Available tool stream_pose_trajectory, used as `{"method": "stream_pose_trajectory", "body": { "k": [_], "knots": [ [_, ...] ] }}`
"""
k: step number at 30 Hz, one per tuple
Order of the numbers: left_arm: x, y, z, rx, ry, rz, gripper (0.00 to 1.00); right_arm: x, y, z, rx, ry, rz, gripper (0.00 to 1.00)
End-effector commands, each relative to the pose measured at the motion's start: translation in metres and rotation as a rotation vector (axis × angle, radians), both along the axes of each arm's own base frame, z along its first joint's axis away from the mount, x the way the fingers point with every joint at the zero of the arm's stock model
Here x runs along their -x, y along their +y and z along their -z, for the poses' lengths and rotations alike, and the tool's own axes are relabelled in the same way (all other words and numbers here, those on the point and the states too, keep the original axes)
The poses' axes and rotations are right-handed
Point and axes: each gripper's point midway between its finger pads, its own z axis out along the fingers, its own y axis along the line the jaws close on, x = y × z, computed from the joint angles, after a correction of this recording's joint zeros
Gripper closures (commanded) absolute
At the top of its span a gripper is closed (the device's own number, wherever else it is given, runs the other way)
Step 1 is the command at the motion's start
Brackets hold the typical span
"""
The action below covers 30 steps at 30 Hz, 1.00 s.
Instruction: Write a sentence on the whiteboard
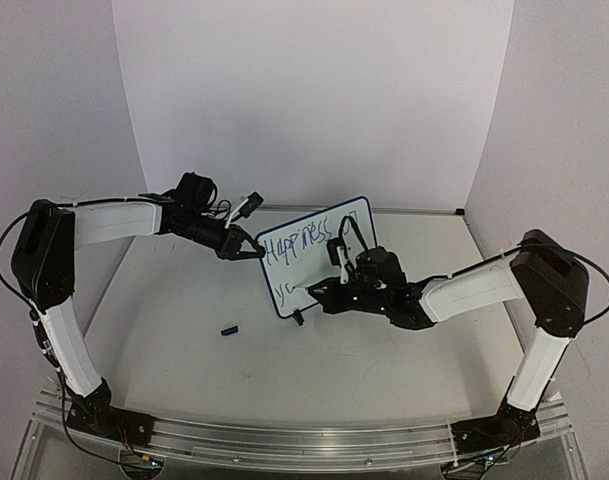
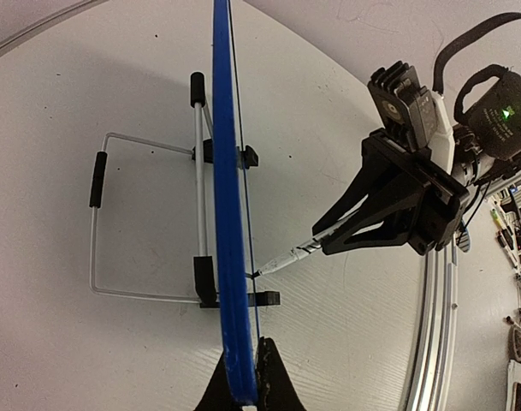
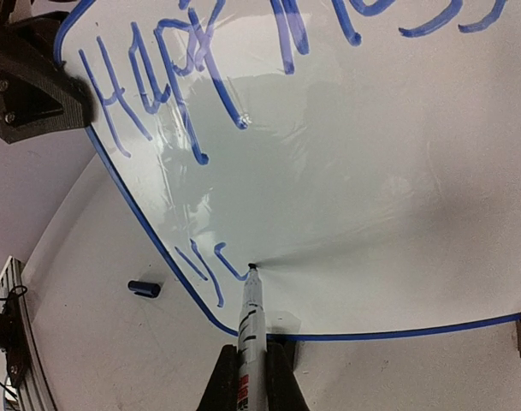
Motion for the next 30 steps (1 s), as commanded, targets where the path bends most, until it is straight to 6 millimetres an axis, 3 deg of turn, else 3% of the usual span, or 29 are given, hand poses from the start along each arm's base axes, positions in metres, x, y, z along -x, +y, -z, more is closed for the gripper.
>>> {"method": "stream_pose_trajectory", "body": {
  "k": [1, 18, 25, 30],
  "knots": [
    [0.009, 0.002, 0.028, -0.109, 0.012, 0.008, 1.0, -0.013, 0.005, -0.038, -0.051, -0.08, 0.018, 1.0],
    [0.009, 0.002, 0.03, -0.115, 0.012, 0.01, 1.0, -0.008, 0.014, -0.028, -0.053, -0.051, -0.036, 1.0],
    [0.01, 0.001, 0.03, -0.115, 0.012, 0.011, 1.0, -0.002, 0.0, -0.055, -0.075, -0.105, -0.019, 1.0],
    [0.01, 0.001, 0.029, -0.115, 0.011, 0.012, 1.0, -0.007, -0.005, -0.055, -0.071, -0.102, 0.004, 1.0]
  ]
}}
